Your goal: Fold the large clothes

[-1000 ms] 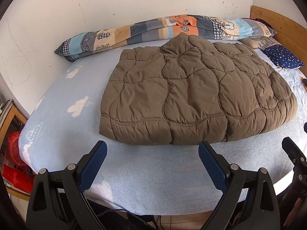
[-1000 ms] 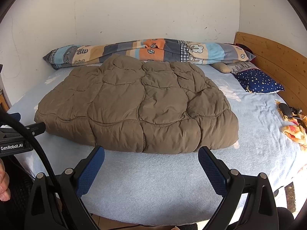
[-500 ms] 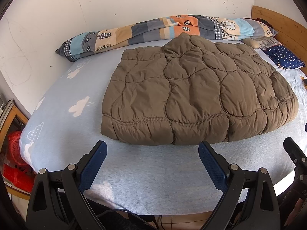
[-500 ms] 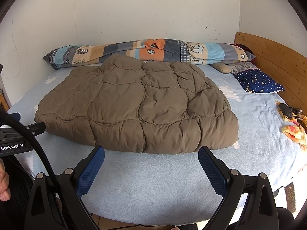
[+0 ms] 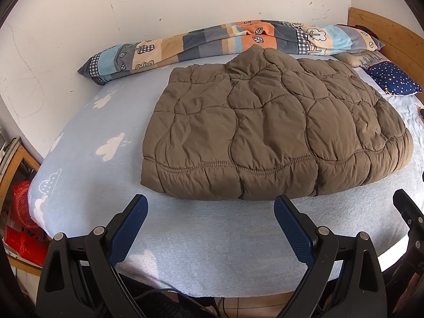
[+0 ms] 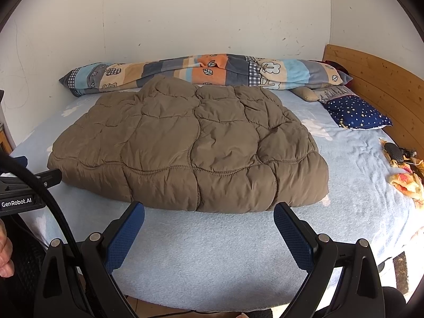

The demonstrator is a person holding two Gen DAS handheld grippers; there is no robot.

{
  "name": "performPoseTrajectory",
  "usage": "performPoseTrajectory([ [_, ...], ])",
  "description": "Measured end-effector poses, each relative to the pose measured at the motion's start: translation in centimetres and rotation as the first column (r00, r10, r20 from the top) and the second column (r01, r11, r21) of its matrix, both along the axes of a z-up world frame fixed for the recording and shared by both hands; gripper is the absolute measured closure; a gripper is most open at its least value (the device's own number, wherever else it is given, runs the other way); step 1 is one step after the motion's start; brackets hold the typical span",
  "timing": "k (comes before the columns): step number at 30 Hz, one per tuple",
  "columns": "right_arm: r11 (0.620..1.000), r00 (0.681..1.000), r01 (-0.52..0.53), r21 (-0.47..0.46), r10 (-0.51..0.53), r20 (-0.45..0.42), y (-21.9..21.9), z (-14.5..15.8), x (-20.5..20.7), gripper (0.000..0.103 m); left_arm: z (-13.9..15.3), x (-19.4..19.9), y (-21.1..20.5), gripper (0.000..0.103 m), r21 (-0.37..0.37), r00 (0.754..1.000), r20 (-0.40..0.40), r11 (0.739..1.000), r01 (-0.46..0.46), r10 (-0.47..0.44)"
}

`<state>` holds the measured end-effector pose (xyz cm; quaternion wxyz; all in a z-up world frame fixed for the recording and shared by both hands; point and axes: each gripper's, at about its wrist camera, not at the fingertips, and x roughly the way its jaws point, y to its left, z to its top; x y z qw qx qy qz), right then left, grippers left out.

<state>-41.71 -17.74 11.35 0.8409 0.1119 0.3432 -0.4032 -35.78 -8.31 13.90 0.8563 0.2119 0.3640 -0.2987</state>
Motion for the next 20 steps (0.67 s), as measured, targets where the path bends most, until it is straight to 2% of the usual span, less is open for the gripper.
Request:
performPoseTrajectory([
  [12, 1.000, 0.999, 0.004, -0.012, -0.004, -0.042, 0.04, -0.43, 0.41, 0.003, -0.20, -0.06, -0.19, 0.007, 0.018, 1.000, 0.001, 1.000, 0.004, -0.004],
  [15, 1.000, 0.999, 0.010, -0.012, -0.011, -0.047, -0.09, -0.50, 0.37, 0.003, -0.38, -0.13, -0.22, 0.007, 0.026, 1.000, -0.026, 0.999, 0.018, -0.018],
  [20, 1.000, 0.999, 0.018, -0.004, -0.018, -0.043, -0.26, -0.55, 0.20, 0.003, -0.27, -0.68, -0.16, 0.007, 0.031, 1.000, -0.009, 0.999, 0.029, -0.029],
])
